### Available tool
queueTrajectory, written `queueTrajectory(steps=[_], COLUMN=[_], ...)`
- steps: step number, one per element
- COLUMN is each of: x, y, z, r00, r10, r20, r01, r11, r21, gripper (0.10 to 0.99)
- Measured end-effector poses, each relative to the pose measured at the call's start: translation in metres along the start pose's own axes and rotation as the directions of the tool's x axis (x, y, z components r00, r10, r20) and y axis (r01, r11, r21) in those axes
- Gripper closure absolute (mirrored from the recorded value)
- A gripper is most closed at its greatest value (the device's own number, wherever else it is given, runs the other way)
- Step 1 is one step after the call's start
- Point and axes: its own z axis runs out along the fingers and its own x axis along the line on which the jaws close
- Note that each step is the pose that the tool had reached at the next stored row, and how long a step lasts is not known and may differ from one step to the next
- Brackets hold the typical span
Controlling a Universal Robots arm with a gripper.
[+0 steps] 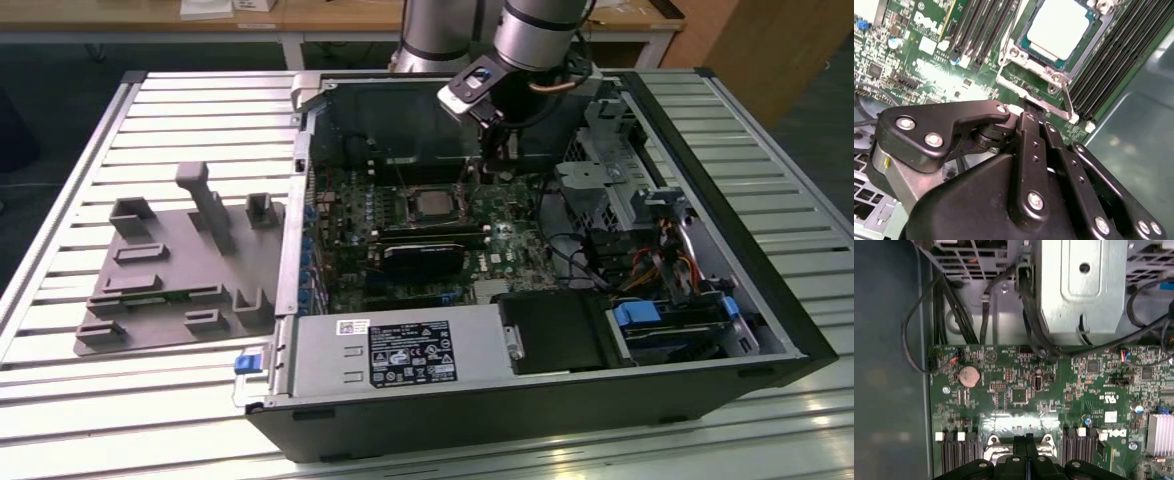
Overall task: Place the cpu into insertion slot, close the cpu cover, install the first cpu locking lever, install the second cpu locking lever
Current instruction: 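Close the cpu cover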
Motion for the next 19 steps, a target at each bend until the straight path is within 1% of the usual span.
queueTrajectory(steps=[8, 14, 15, 16, 19], x=[-0.0002, -0.0004, -0.0004, -0.0005, -0.0006], y=[-0.0177, -0.0274, -0.029, -0.0309, -0.0349], z=[0.0019, 0.003, 0.0032, 0.0035, 0.0042], r00=[1.0, 1.0, 1.0, 1.0, 1.0], r10=[0.001, 0.001, 0.001, 0.001, 0.002], r20=[-0.0007, -0.0014, -0.0017, -0.0021, -0.0033], r01=[-0.001, -0.001, -0.001, -0.001, -0.002], r11=[0.9998, 0.9995, 0.9994, 0.999, 0.9966], r21=[-0.02, -0.031, -0.035, -0.044, -0.082], gripper=[0.98, 0.98, 0.98, 0.98, 0.98])
